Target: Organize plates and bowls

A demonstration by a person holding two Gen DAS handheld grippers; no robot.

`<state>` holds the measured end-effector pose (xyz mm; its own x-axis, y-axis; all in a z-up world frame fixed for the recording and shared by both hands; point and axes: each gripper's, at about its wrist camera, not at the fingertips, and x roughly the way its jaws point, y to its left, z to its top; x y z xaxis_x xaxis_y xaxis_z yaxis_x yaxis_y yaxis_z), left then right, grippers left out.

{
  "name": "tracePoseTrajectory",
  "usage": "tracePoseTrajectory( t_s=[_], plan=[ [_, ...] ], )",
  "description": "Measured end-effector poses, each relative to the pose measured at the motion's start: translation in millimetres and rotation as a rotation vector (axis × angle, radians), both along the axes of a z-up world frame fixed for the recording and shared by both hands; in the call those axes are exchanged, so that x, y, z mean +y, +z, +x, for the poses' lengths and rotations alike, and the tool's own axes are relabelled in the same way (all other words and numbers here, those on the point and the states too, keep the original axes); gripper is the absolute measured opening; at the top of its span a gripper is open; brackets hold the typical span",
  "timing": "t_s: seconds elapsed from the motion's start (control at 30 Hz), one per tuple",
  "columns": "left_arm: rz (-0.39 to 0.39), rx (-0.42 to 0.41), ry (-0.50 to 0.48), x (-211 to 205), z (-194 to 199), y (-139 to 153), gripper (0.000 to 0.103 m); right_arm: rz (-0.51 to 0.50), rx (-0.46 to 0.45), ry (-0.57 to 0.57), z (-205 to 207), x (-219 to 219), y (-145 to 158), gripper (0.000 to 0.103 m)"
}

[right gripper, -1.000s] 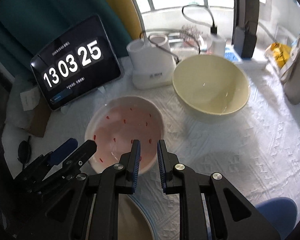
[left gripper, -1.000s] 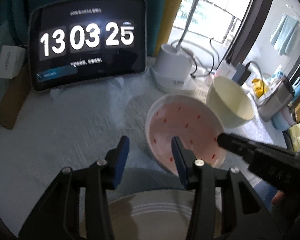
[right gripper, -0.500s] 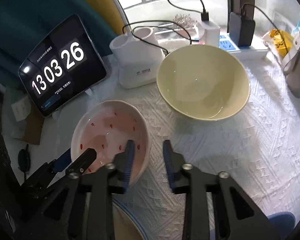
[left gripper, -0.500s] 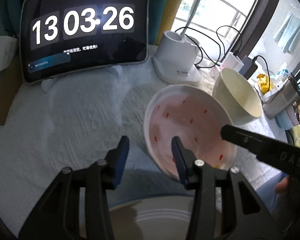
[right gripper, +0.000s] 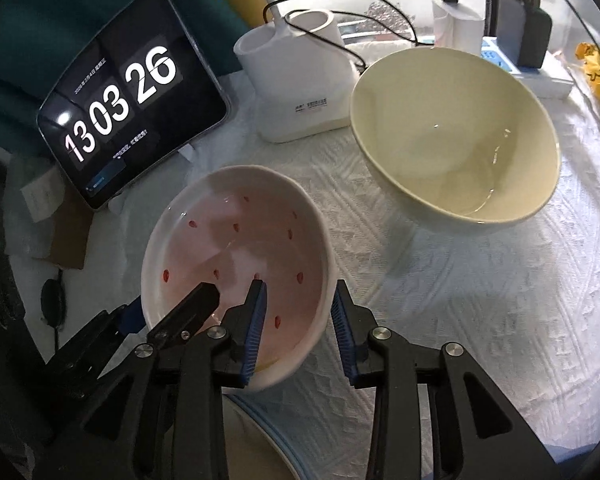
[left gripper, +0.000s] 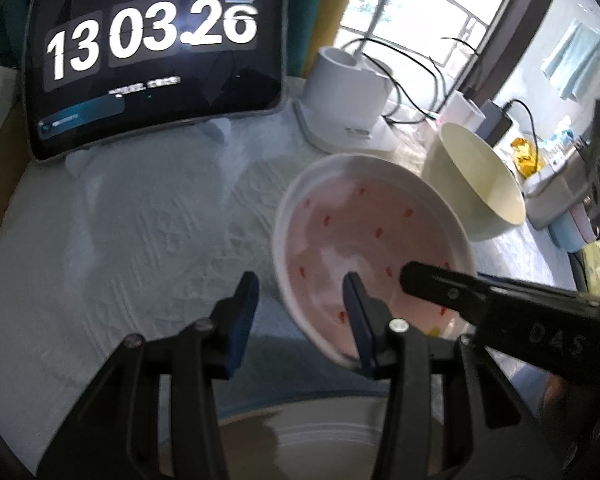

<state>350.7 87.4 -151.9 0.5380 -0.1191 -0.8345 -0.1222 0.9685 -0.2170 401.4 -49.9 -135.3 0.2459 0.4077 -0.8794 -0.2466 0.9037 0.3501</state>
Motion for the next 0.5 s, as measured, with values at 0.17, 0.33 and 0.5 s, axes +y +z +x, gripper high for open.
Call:
tracePoseTrajectory(
  t_s=[0.17, 0.33, 0.5],
  plan=[
    [0.022, -0.021, -0.025, -8.1, -1.7, -1.7, 0.045, -0.028, -0.035, 0.005, -2.6, 2.4, 1.7, 0.021],
    [0.042, -0.043, -0.025, -8.1, -4.7, 0.4, 0.045, -0.032, -0.056, 0.006, -4.6, 2.1, 2.3, 0.018],
    [0.045, -0.072, -0.040, -9.4, -8.5, 7.0, 0.044, -0.060, -0.125, 0.010, -11.9, 2.9, 9.8, 0.017]
  ],
)
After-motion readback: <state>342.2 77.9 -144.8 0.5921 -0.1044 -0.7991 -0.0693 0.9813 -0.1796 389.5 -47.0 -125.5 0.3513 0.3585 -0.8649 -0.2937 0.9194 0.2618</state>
